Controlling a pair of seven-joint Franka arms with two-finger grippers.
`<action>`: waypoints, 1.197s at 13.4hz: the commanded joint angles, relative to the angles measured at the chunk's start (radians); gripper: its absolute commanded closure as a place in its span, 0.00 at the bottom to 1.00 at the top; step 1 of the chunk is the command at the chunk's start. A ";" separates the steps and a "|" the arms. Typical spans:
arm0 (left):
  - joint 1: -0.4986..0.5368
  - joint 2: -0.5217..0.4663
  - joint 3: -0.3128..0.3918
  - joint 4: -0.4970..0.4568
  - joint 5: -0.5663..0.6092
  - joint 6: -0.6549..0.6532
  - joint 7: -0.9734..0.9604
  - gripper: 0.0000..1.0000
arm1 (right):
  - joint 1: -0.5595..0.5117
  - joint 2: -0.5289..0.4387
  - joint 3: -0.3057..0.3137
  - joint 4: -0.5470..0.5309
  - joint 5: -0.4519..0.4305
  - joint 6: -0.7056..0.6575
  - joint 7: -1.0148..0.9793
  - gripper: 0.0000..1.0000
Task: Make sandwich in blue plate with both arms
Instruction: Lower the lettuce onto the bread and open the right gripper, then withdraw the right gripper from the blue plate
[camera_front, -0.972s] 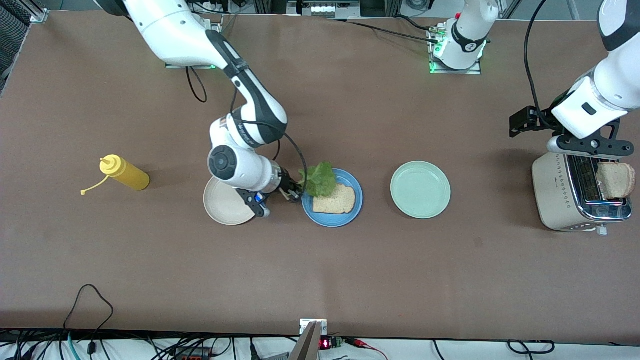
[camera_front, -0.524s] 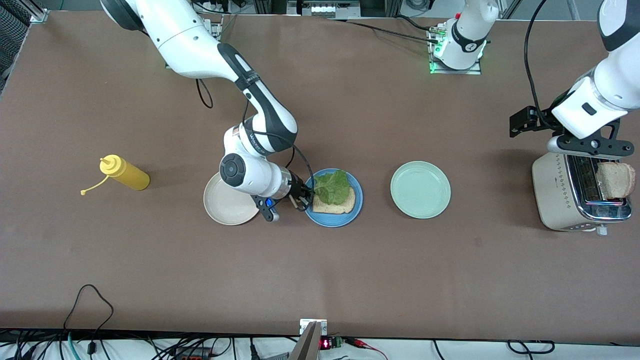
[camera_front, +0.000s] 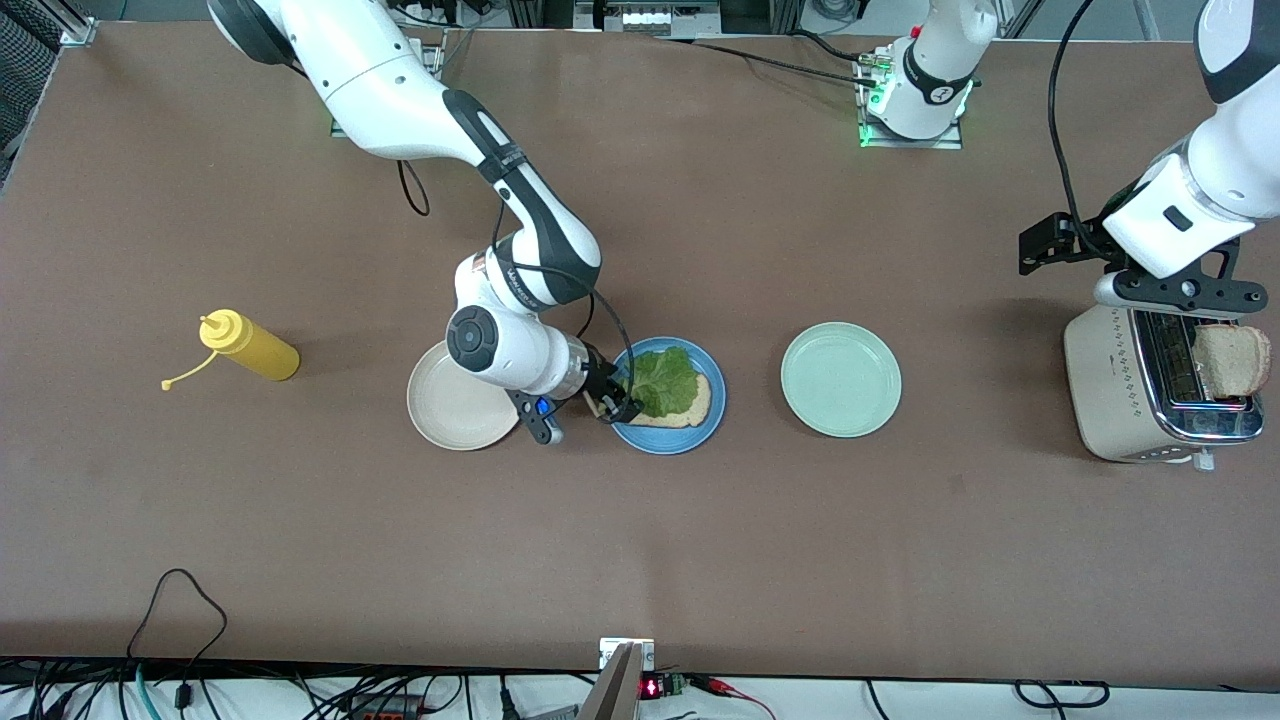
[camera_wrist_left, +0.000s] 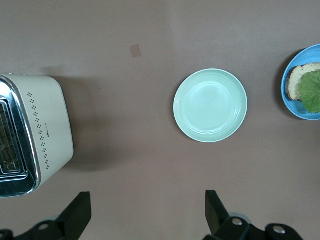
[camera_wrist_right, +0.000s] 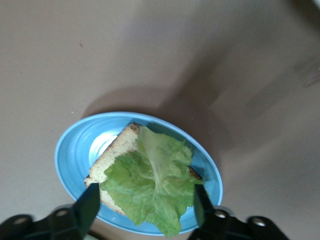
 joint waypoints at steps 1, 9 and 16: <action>-0.003 0.000 0.003 0.011 -0.010 -0.015 -0.003 0.00 | -0.046 -0.086 -0.010 0.006 -0.067 -0.133 -0.057 0.00; -0.008 0.012 0.003 0.037 -0.008 -0.012 -0.005 0.00 | -0.331 -0.546 -0.021 -0.219 -0.177 -0.597 -0.763 0.00; 0.001 0.009 0.005 0.073 -0.008 -0.039 -0.009 0.00 | -0.705 -0.717 -0.021 -0.424 -0.317 -0.599 -1.797 0.00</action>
